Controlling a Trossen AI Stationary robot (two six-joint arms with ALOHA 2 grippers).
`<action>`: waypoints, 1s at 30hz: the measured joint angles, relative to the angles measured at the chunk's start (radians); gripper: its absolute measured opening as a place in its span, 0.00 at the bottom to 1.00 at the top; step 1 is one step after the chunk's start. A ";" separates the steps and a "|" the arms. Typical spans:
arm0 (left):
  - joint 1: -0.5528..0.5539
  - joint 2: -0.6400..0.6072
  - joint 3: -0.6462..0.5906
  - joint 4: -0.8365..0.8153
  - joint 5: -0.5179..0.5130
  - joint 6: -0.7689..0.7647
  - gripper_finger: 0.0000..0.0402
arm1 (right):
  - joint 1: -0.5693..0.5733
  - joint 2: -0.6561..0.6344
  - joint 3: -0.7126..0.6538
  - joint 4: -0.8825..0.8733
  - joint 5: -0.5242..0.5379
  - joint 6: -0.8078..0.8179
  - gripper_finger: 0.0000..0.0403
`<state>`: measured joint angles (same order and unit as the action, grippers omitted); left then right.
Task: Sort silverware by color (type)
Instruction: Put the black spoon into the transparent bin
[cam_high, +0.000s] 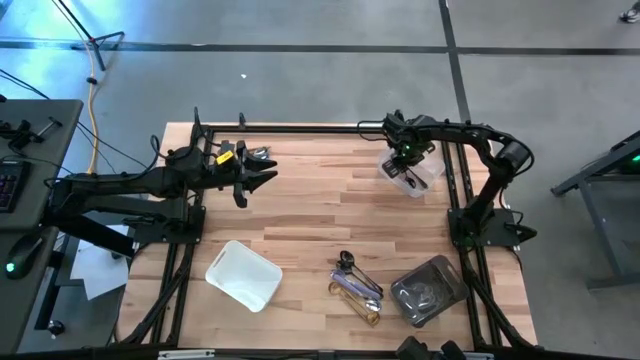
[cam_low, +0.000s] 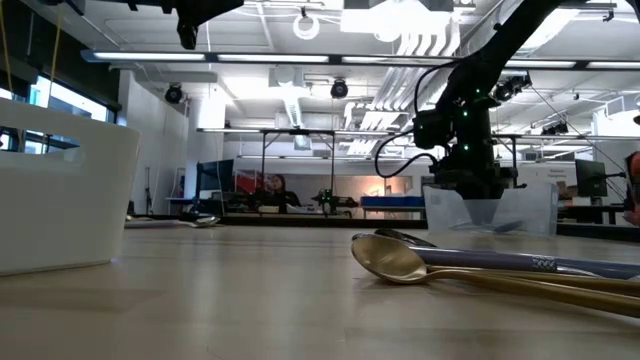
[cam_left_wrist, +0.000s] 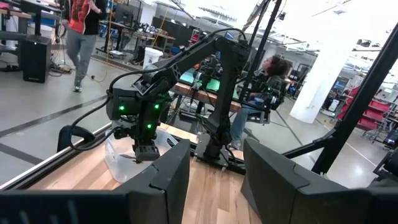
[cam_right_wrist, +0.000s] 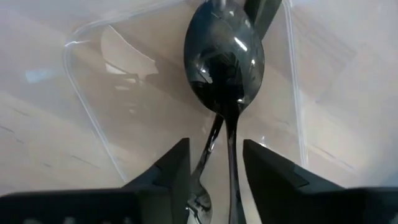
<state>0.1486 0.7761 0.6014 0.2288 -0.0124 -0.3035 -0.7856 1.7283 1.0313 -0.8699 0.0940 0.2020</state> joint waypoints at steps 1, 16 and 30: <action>0.000 0.000 0.000 0.000 0.000 0.000 0.35 | 0.000 0.000 0.000 -0.002 0.000 0.000 0.36; -0.001 0.000 0.000 0.000 0.000 -0.018 0.35 | 0.000 0.000 0.001 -0.012 -0.021 0.002 0.40; -0.001 0.000 0.000 0.001 0.000 -0.018 0.35 | 0.000 -0.089 0.001 -0.013 -0.023 -0.020 0.40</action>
<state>0.1478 0.7761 0.6014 0.2298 -0.0120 -0.3214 -0.7856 1.6390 1.0321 -0.8825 0.0711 0.1819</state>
